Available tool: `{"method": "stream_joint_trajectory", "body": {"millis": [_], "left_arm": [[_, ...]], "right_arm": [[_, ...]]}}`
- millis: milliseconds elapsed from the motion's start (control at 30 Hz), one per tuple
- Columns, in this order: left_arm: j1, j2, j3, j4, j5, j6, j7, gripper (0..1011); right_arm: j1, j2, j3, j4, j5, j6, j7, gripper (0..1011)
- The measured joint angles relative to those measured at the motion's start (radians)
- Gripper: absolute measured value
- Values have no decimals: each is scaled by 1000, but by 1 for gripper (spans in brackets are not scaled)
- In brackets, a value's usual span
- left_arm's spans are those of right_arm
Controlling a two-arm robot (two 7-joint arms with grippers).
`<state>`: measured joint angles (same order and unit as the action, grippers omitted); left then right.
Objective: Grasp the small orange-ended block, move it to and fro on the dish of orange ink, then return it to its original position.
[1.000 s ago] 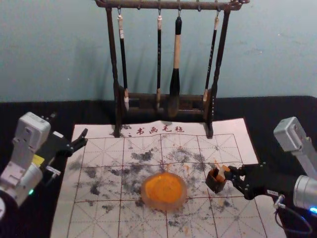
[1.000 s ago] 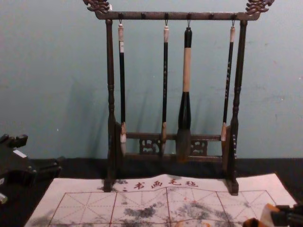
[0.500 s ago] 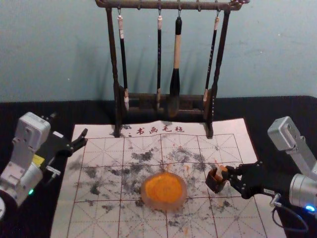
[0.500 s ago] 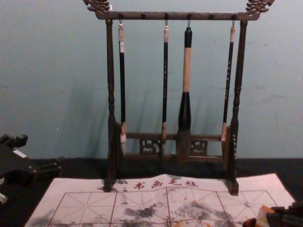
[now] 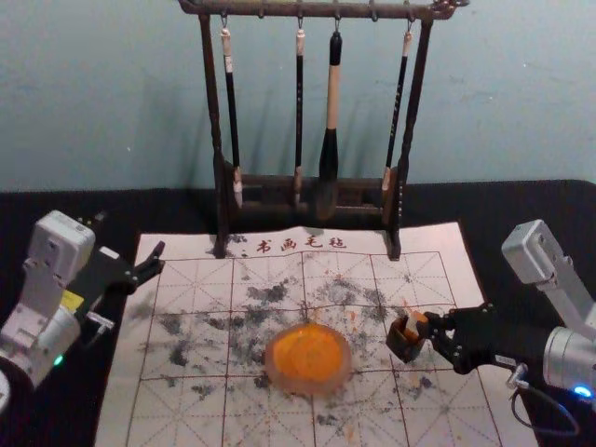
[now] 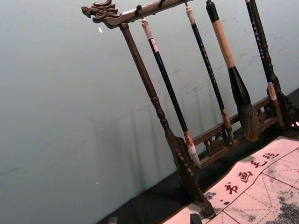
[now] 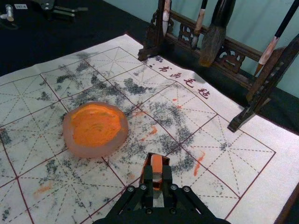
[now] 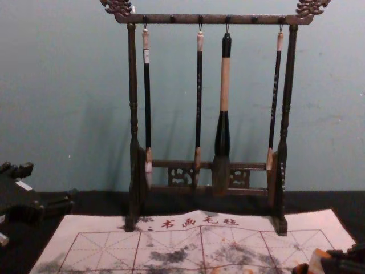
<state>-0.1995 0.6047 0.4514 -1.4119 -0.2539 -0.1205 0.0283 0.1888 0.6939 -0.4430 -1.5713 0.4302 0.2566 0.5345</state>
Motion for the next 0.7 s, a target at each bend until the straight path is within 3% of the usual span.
{"method": "stream_joint_trajectory", "body": {"millis": [567,700], "left_arm": [[0,0,0,0,0,0,0,1001],[0,0,0,0,0,0,0,1001]], "right_arm": [[0,1,1,-1,1,-1,-1,85],[0,1,1,-1,2,-1,-1,145]]}}
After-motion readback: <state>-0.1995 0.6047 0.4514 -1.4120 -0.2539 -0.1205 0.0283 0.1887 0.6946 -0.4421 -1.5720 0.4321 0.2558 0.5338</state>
